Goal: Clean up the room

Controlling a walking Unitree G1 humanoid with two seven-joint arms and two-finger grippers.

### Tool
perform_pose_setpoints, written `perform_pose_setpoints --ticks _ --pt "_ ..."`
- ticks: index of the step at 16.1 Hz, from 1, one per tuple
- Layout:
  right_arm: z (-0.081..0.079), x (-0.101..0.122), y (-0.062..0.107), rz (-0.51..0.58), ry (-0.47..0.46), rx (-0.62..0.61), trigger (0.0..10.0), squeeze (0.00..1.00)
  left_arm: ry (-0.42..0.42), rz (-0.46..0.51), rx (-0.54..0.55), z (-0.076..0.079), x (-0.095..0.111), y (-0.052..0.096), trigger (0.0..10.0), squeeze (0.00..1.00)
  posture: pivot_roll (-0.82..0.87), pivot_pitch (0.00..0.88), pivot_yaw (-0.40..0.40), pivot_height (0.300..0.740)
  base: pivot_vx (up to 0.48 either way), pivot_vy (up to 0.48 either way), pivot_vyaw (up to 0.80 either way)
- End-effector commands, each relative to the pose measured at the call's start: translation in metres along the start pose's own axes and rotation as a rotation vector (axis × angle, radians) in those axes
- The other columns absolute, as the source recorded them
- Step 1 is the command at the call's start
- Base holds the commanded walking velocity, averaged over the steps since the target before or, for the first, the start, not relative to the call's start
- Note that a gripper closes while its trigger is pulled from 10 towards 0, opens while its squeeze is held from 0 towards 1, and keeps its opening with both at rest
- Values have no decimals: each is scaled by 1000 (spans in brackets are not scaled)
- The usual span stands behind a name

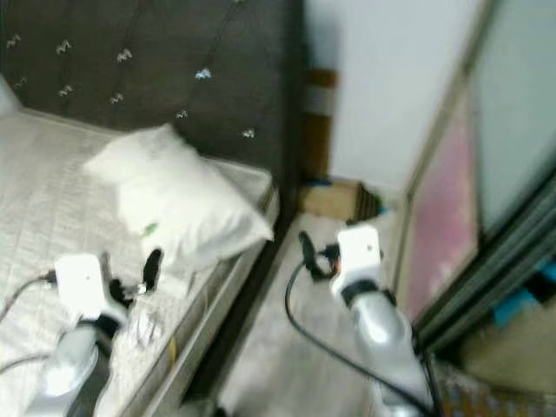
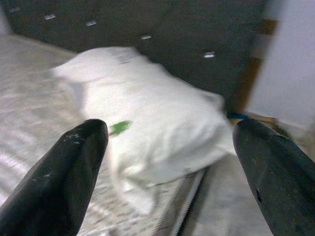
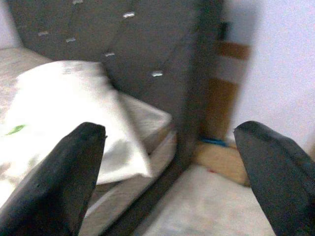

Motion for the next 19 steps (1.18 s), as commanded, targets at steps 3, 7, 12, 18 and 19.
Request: perform_pose_setpoints --ticks 3,7,12,18,19 --pt "-4 5 -2 22 8 13 10000 0 4 -3 12 -3 -1 0 10000 0 41 18 2 740 0 0 775" --pt "-4 9 -3 38 6 12 10000 0 29 7 -5 0 1 1 10000 0 39 22 4 740 0 0 769" --pt "-5 9 -4 43 6 14 10000 0 -13 26 0 -1 3 -1 10000 0 42 30 5 740 0 0 766" --pt "-5 9 -4 44 -1 9 10000 0 -25 34 4 -1 5 -2 10000 0 40 31 5 740 0 0 763" --pt "-5 9 -4 43 -3 9 10000 0 -29 42 3 -1 6 -2 10000 0 41 29 5 740 0 0 763"
Point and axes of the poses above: a point about 5 cm out from each wrist's last joint towards the gripper, its own y axis pointing back from the gripper into the wrist, its own x axis along the axis of the wrist's last joint, z = x × y, the point moved 3 cm from there along -y, pointing out of the wrist towards the gripper, and after that the axes turned 7 degrees about -y, right-handed, at the moved point
